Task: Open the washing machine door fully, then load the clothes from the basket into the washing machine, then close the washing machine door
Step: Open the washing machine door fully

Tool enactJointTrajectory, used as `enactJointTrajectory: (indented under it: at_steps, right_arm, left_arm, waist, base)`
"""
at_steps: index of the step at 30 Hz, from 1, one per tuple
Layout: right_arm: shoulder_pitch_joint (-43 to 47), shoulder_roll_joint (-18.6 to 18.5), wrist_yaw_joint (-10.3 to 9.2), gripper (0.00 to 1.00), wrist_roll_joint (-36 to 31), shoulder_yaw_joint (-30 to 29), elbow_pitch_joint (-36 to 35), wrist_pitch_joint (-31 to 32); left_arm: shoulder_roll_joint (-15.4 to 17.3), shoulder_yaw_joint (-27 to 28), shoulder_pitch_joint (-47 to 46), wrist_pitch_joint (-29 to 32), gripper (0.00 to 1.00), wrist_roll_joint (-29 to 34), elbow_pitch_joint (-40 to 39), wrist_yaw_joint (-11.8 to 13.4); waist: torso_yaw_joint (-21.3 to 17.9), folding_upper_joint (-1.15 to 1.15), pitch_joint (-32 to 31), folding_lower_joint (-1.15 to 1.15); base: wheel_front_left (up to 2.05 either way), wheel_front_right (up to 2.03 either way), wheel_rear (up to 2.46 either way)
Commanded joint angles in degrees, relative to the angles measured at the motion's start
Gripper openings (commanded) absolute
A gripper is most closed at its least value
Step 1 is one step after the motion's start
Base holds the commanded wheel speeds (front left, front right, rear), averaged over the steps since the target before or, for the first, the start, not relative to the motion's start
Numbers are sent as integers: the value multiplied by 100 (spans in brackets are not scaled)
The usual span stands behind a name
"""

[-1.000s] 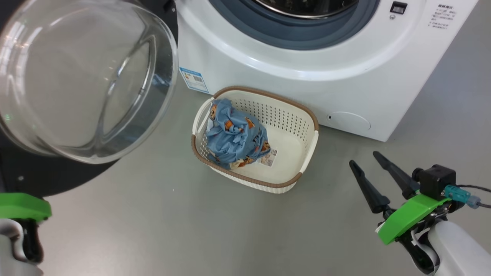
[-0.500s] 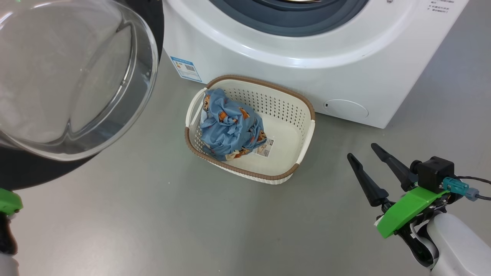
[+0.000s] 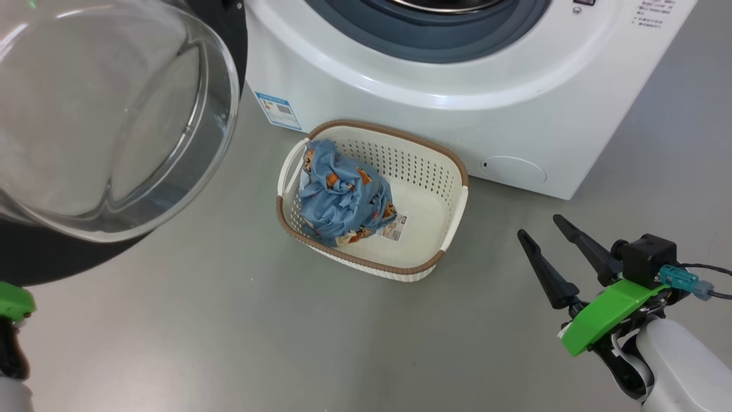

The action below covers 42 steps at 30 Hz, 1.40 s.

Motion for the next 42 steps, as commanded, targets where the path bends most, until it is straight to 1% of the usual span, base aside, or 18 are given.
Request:
enactJointTrajectory:
  at_steps: [1, 7, 12, 13, 16, 17, 18, 19, 28, 33, 37, 42]
  right_arm:
    - [1, -18, 9, 100, -7, 86, -98, -69]
    - [89, 7, 9, 100, 25, 84, -88, -69]
    - [173, 24, 9, 100, 38, 59, -109, -69]
    - [191, 28, 9, 100, 41, 54, -111, -69]
    - [238, 31, 9, 100, 43, 23, -130, -69]
    - [238, 31, 9, 100, 43, 23, -130, -69]
    - [263, 34, 9, 100, 46, 5, -136, -69]
    - [288, 37, 9, 100, 46, -12, -140, -69]
    - [577, 72, 9, 100, 54, -160, -171, -69]
    - [740, 100, 9, 100, 48, -319, -204, -69]
    - [824, 111, 9, 100, 24, -415, -243, -69]
    - [923, 127, 9, 100, 3, -554, -274, -69]
  left_arm:
    - [298, 163, -1, -36, 0, 15, -194, -31]
    - [35, 113, 329, -36, 0, 21, -476, -98]
    - [-173, -114, 641, -36, 0, -64, -812, -113]
    - [-206, -196, 715, -36, 4, -104, -901, -113]
    - [-274, -426, 971, -36, 49, -222, -1144, -115]
    - [-274, -426, 971, -36, 49, -222, -1144, -115]
    - [-303, -486, 1053, -36, 87, -289, -1225, -115]
    - [-321, -535, 1144, -36, 100, -342, -1294, -115]
    - [-410, -1070, 1925, -36, 100, -523, -1816, -116]
    - [-379, -1441, 2262, -36, 100, -715, -2101, -116]
    - [-328, -1842, 2481, -36, 100, -890, -2384, -116]
    - [-200, -2339, 2743, -36, 100, -1135, -2725, -116]
  waist:
    - [11, 0, -61, 0]
    - [28, 0, -252, 0]
    - [25, 0, -381, 0]
    - [22, 0, -413, 0]
    - [2, 0, -486, 0]
    - [2, 0, -486, 0]
    - [-7, 0, -520, 0]
    - [-19, 0, -555, 0]
    - [-177, 0, -899, 0]
    - [-324, 0, -1018, 0]
    - [-509, 0, -1044, 0]
    - [-831, 0, -1080, 0]
  base:
    - [0, 0, 0]
    - [0, 0, 0]
    - [0, 0, 0]
    - [0, 0, 0]
    - [0, 0, 0]
    - [0, 0, 0]
    - [0, 0, 0]
    - [0, 0, 0]
    - [0, 0, 0]
    - [0, 0, 0]
    - [0, 0, 0]
    - [0, 0, 0]
